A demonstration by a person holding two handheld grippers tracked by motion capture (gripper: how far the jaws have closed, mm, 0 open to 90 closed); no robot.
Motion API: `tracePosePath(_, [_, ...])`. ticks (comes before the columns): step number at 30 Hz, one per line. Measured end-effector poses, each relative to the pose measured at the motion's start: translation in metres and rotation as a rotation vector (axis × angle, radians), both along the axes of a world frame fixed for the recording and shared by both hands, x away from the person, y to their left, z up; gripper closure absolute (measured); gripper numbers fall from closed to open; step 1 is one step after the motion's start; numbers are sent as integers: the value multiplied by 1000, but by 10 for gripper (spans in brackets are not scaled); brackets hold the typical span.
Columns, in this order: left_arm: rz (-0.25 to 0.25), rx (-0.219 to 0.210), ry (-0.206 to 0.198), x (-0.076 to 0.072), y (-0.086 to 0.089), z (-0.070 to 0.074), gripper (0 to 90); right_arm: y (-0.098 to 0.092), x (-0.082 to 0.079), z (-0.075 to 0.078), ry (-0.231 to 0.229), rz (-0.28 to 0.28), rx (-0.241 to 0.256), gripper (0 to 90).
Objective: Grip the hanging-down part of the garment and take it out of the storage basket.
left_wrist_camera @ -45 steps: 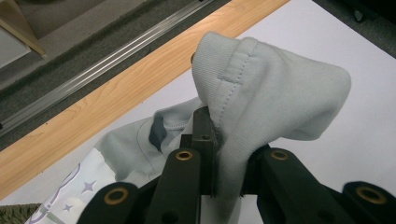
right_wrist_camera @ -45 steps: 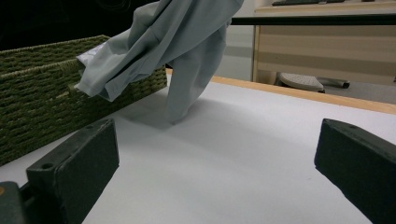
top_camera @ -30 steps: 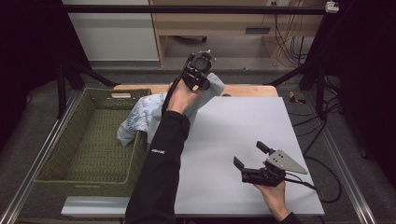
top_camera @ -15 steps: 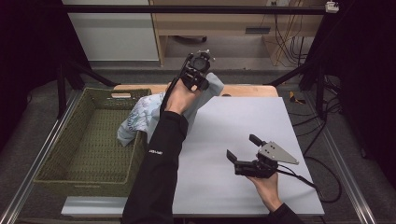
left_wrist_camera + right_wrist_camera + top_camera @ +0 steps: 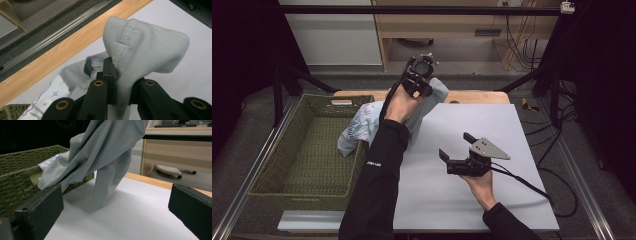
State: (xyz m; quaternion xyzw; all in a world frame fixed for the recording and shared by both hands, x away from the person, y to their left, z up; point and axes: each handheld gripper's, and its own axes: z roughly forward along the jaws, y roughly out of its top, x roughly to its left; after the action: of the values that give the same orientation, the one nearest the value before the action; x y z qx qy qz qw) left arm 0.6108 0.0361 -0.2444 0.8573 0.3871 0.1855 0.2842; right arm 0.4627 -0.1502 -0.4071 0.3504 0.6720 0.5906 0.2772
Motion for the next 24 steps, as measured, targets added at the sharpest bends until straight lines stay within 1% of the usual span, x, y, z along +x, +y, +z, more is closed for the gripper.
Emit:
tracePosePath(2, [1, 1, 1, 0, 0, 0, 804, 2, 2, 0, 1, -2, -4, 4])
tracePosePath(3, [1, -4, -2, 0, 0, -1, 804, 7, 7, 1, 6, -4, 7, 4])
tracePosePath(4, [1, -5, -2, 0, 0, -1, 804, 9, 9, 2, 6, -1, -4, 3])
tracePosePath(5, [2, -6, -2, 0, 0, -1, 804, 12, 10, 2, 5, 3, 16, 3])
tracePosePath(6, [2, -6, -2, 0, 0, -1, 804, 12, 10, 2, 5, 3, 16, 3])
tracePosePath(7, [1, -6, -1, -1, 0, -1, 804, 16, 15, 3, -11, 0, -4, 3])
tracePosePath(10, [-4, -2, -1, -1, 0, 0, 804, 24, 20, 3, -3, 2, -4, 4])
tracePosePath(11, [-5, -2, -2, -1, 0, 0, 804, 26, 21, 3, 7, 5, 5, 4])
tracePosePath(12, [-5, -2, -2, -1, 0, 0, 804, 26, 21, 3, 7, 5, 5, 4])
tracePosePath(13, [-3, 0, 1, -2, 1, 0, 804, 29, 26, 4, 2, 12, -6, 3])
tracePosePath(14, [-3, 0, 1, -2, 1, 0, 804, 30, 28, 4, -5, 8, -9, 4])
tracePosePath(15, [-1, -1, -1, -2, 1, 0, 804, 32, 30, 5, 4, 11, -2, 4])
tracePosePath(16, [-4, 2, 1, -2, 1, 0, 804, 34, 32, 6, 1, 14, 0, 4])
tracePosePath(18, [-4, 0, -1, -2, 0, 0, 804, 35, 34, 7, 0, 15, -2, 4])
tracePosePath(19, [-6, -4, -3, -2, 0, 0, 804, 39, 38, 9, -2, 12, -9, 4])
tracePosePath(20, [-3, -7, -8, -2, -1, -1, 804, 42, 40, 9, -5, 14, 5, 4])
tracePosePath(21, [-2, -6, -9, -2, -1, -1, 804, 43, 42, 10, -8, 14, -10, 4])
tracePosePath(22, [-2, -6, -9, -2, -1, -1, 804, 43, 42, 10, -8, 14, -10, 4])
tracePosePath(23, [-3, -9, -9, -2, -1, -1, 804, 48, 45, 13, -9, 18, 5, 4])
tracePosePath(24, [-3, -9, -9, -2, -1, -1, 804, 48, 45, 13, -9, 18, 5, 4])
